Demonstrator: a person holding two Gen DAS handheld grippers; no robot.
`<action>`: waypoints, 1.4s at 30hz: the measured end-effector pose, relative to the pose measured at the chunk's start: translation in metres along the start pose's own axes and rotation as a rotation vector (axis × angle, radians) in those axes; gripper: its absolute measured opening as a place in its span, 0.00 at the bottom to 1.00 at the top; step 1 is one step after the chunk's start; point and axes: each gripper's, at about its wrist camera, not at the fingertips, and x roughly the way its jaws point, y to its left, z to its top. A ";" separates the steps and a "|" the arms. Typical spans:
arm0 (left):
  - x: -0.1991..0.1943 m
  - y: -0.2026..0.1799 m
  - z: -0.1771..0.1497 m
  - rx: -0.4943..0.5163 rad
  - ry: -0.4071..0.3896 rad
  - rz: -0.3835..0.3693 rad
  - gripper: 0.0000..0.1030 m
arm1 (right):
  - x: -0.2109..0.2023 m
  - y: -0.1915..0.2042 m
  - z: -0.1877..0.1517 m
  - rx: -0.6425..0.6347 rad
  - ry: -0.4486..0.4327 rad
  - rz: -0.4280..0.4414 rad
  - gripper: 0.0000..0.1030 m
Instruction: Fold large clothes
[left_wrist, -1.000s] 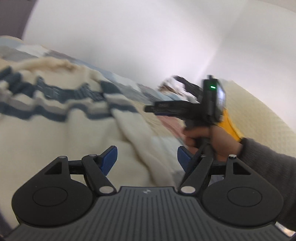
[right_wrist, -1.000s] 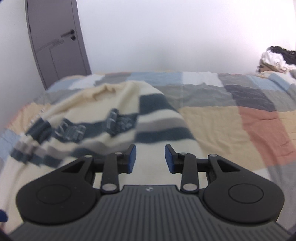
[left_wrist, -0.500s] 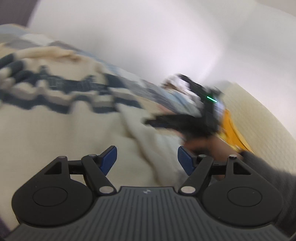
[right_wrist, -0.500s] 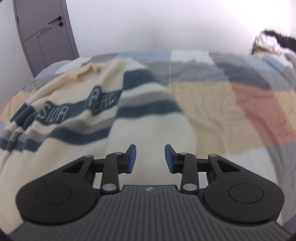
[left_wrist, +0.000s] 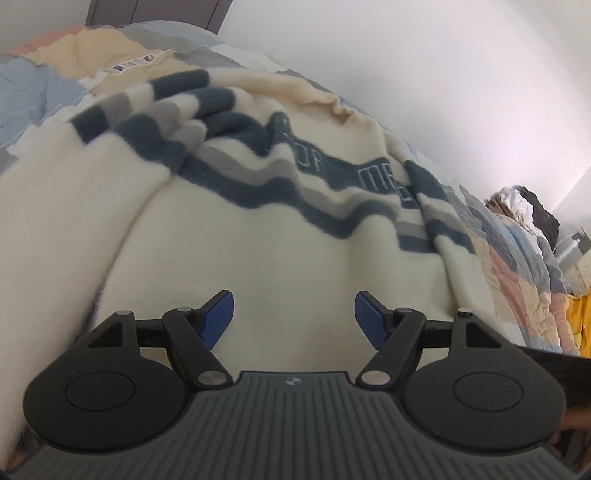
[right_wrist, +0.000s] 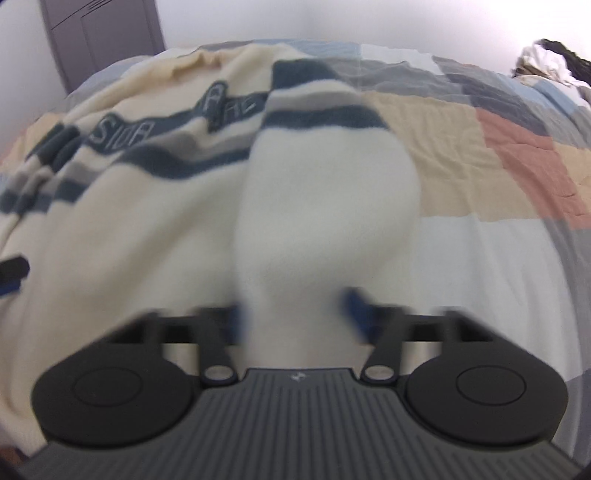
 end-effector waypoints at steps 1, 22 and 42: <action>-0.001 0.001 0.000 -0.001 -0.005 0.001 0.74 | -0.005 -0.005 0.004 0.015 -0.013 0.007 0.18; -0.014 0.005 0.008 -0.081 -0.101 0.043 0.74 | 0.036 -0.292 0.198 0.400 -0.217 -0.239 0.14; 0.014 -0.014 0.015 -0.014 -0.165 0.091 0.74 | 0.108 -0.373 0.119 0.496 -0.314 -0.211 0.67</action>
